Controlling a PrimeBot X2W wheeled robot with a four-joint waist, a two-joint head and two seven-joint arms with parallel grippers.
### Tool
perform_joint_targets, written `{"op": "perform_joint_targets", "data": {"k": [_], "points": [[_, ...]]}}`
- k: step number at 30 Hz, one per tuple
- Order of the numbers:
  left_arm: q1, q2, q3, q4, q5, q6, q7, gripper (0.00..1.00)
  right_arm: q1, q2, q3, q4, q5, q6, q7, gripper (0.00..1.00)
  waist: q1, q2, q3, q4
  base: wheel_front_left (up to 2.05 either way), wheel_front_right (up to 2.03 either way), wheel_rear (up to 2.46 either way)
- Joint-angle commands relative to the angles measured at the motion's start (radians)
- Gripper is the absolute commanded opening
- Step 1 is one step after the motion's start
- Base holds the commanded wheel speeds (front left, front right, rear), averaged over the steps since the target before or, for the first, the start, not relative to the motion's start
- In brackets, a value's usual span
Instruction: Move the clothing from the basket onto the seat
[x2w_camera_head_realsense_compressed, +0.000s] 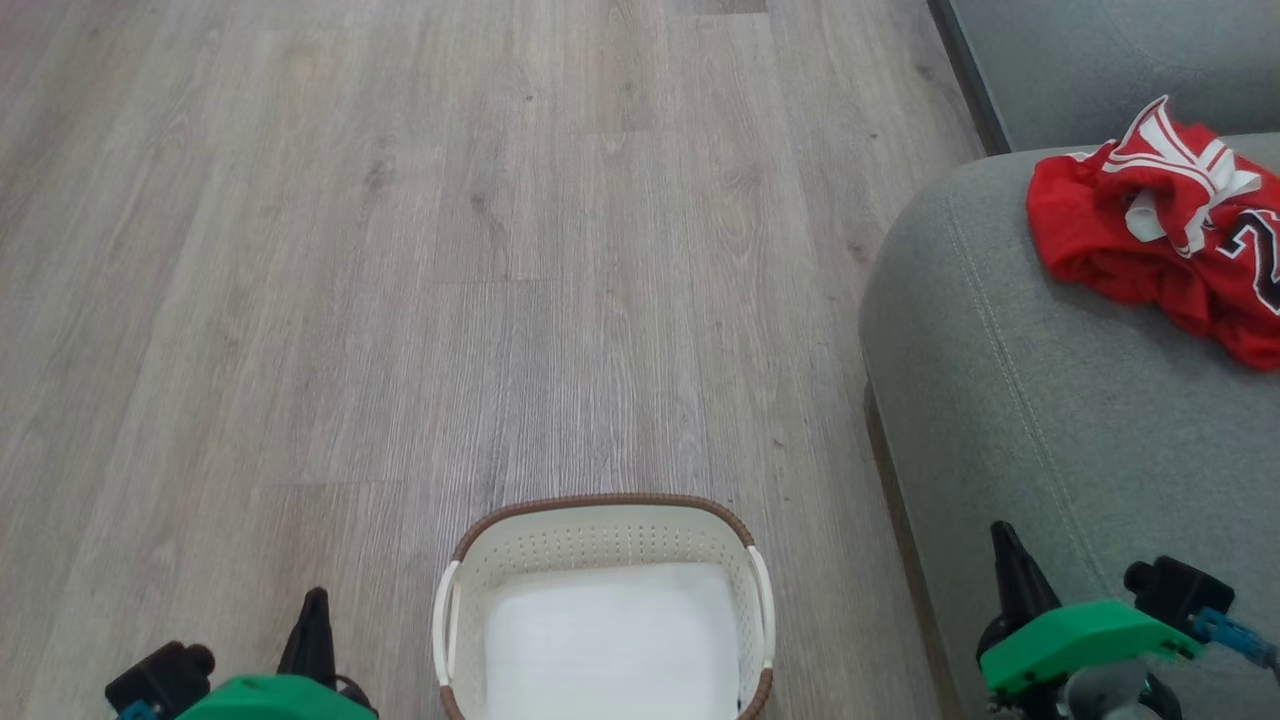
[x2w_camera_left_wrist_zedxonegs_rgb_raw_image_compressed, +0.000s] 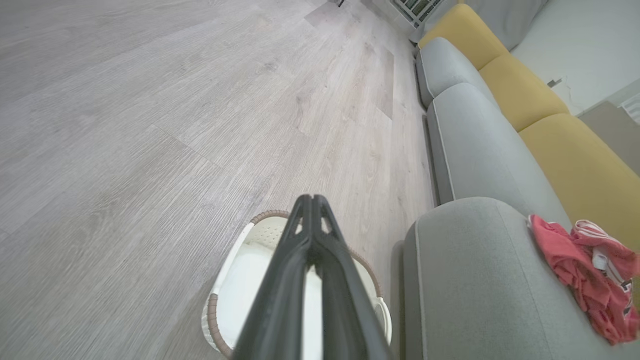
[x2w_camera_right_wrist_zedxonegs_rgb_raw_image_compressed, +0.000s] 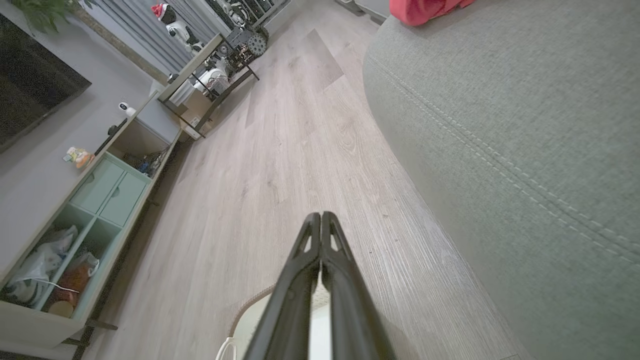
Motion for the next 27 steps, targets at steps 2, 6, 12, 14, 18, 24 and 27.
{"op": "perform_joint_targets", "data": {"k": [2, 6, 12, 14, 18, 24, 27], "points": [[-0.053, 0.003, 0.026, -0.033, -0.029, -0.011, 0.009, 0.0, -0.062, 0.001, -0.001, -0.042, 0.034, 0.0, 0.01, 0.0, 0.0, 0.0, 0.001, 0.0, 0.0, 0.0, 0.0], [-0.061, 0.0, 0.036, -0.034, -0.068, -0.02, 0.021, 0.0, -0.064, 0.001, -0.007, -0.05, 0.077, 0.0, 0.022, 0.0, 0.0, 0.0, 0.003, 0.0, 0.0, 0.0, 0.0], [-0.074, -0.004, 0.052, -0.034, -0.127, -0.034, 0.038, 0.0, -0.066, 0.002, -0.016, -0.062, 0.142, 0.0, 0.04, 0.0, 0.0, 0.0, 0.006, 0.0, 0.0, 0.0, 0.0], [-0.079, -0.005, 0.057, -0.035, -0.147, -0.039, 0.044, 0.0, -0.067, 0.002, -0.019, -0.066, 0.164, 0.0, 0.046, 0.0, 0.0, 0.0, 0.007, 0.0, 0.0, 0.0, 0.0], [-0.087, -0.008, 0.068, -0.035, -0.186, -0.048, 0.055, 0.0, -0.069, 0.002, -0.025, -0.075, 0.207, 0.0, 0.057, 0.0, 0.0, 0.0, 0.009, 0.0, 0.0, 0.0, 0.0], [-0.101, -0.012, 0.084, -0.036, -0.245, -0.062, 0.073, 0.0, -0.071, 0.002, -0.034, -0.087, 0.273, 0.0, 0.075, 0.0, 0.0, 0.0, 0.013, 0.0, 0.0, 0.0, 0.0], [-0.107, -0.015, 0.092, -0.036, -0.275, -0.069, 0.081, 0.0, -0.073, 0.002, -0.039, -0.093, 0.305, 0.0, 0.084, 0.0, 0.0, 0.0, 0.014, 0.0, 0.0, 0.0, 0.0]]}}
